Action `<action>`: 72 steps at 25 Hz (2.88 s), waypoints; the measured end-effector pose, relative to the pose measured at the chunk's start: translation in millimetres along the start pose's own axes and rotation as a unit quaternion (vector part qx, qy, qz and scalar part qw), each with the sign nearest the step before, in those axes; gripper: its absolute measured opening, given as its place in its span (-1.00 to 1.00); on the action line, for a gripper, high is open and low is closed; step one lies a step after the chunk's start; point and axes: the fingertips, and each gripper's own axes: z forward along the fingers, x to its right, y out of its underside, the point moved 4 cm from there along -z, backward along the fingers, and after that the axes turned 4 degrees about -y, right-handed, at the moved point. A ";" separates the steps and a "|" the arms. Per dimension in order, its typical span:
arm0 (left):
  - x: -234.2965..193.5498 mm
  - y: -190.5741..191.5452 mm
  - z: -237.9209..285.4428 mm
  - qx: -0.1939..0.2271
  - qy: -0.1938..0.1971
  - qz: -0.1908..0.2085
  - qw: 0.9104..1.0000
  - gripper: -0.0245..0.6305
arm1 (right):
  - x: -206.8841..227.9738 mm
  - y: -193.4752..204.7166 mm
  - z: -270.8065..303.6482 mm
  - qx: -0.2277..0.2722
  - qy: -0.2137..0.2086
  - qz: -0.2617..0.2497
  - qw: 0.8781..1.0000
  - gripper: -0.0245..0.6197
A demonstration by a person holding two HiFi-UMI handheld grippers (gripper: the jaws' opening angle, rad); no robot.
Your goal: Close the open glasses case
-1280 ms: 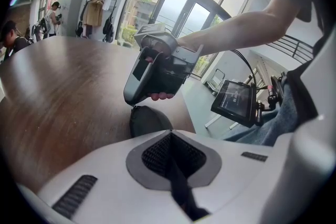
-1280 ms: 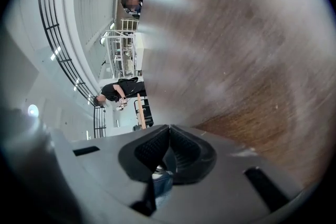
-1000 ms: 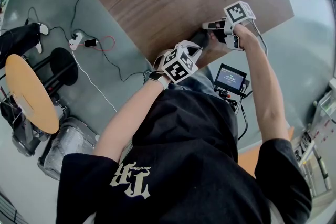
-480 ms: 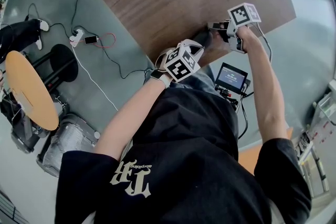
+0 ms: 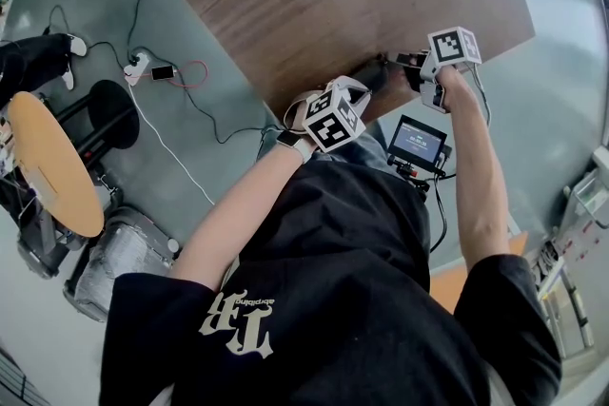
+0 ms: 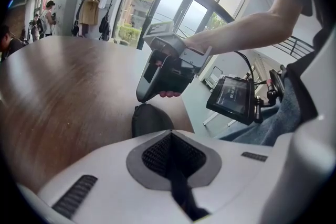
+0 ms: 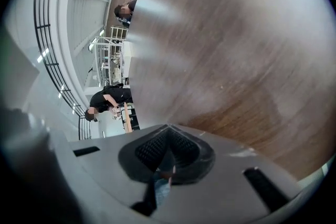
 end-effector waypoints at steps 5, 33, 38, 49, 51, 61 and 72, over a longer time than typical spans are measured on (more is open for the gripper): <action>1.4 0.2 1.7 -0.003 0.006 0.004 1.000 -0.93 | 11.3 8.3 -8.1 0.022 0.001 0.019 1.000 -0.96; 6.1 -12.6 -38.8 0.035 0.018 0.050 0.998 -0.93 | -2.0 73.6 -63.8 0.146 0.000 0.012 0.989 -0.97; 11.9 -18.2 -56.4 0.053 0.021 0.066 0.996 -0.93 | -16.0 90.6 -86.2 0.197 0.018 0.005 0.980 -0.97; 13.3 -12.8 -131.3 0.122 0.027 0.066 0.990 -0.93 | -73.9 172.6 -111.6 0.322 0.181 -0.138 0.919 -0.97; 14.5 -4.5 -145.6 0.131 0.037 0.068 0.988 -0.93 | -87.3 199.9 -111.6 0.344 0.226 -0.157 0.898 -0.97; 46.7 29.6 -199.1 0.137 0.044 0.097 0.985 -0.93 | -142.6 288.1 -89.7 0.377 0.347 -0.256 0.819 -0.97; 147.9 74.0 -241.9 0.224 -0.037 0.013 0.974 -0.93 | -156.6 387.0 -103.9 0.431 0.298 -0.319 0.790 -0.97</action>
